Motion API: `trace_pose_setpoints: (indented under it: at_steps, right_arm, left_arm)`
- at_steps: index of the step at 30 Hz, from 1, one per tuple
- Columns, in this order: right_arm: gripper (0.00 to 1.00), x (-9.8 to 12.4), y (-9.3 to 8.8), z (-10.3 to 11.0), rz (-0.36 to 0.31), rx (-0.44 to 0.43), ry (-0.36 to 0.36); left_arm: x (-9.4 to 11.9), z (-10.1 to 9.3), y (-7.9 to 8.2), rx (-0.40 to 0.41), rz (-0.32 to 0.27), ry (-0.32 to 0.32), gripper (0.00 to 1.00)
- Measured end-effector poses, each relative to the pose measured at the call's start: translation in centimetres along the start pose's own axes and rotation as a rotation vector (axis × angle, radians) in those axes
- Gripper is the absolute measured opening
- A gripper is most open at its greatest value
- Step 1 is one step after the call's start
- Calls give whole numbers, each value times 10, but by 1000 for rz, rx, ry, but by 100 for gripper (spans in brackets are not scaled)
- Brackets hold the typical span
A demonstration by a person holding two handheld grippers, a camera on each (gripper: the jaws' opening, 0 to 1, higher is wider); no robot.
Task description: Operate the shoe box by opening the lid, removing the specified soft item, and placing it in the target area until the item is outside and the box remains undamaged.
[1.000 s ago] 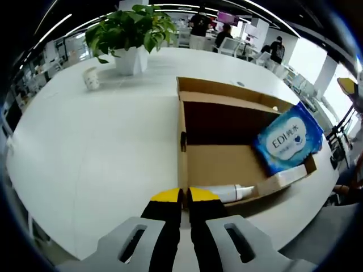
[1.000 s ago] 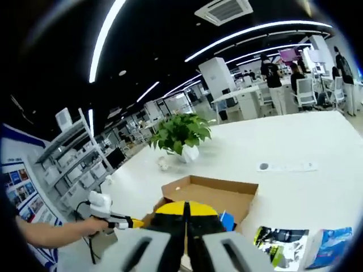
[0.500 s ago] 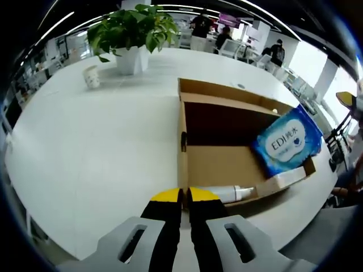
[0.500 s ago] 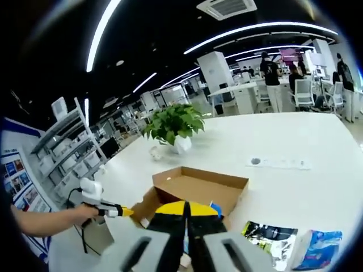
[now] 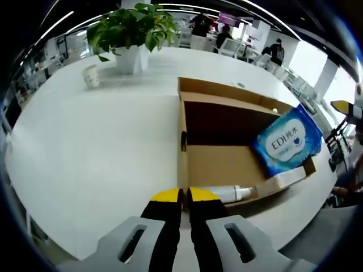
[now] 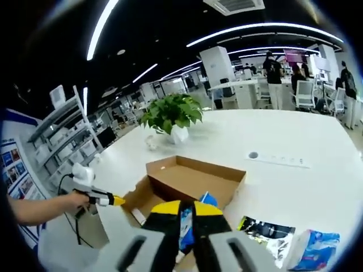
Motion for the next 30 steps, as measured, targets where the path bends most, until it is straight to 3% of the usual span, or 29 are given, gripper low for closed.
trace_pose_setpoints:
  at_steps: [12,30]
  right_arm:
    - [18,-23,-22,-20,62,12,-39]
    - [20,-48,-45,-24,139,39,-74]
  left_arm:
    - [-7,8,2,1,4,0,1]
    - [-4,2,1,-9,10,4,1]
Point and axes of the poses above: the point that each gripper's makers call its tool centre point, and the gripper's own axes: x roughly backward along the fingers, z roughly to its left, y roughly out of its top, the point moved 6 cm from there along x, roughly backward along the fingers, and after that the axes turned 6 degrees about -z, right-handed, at the moved point
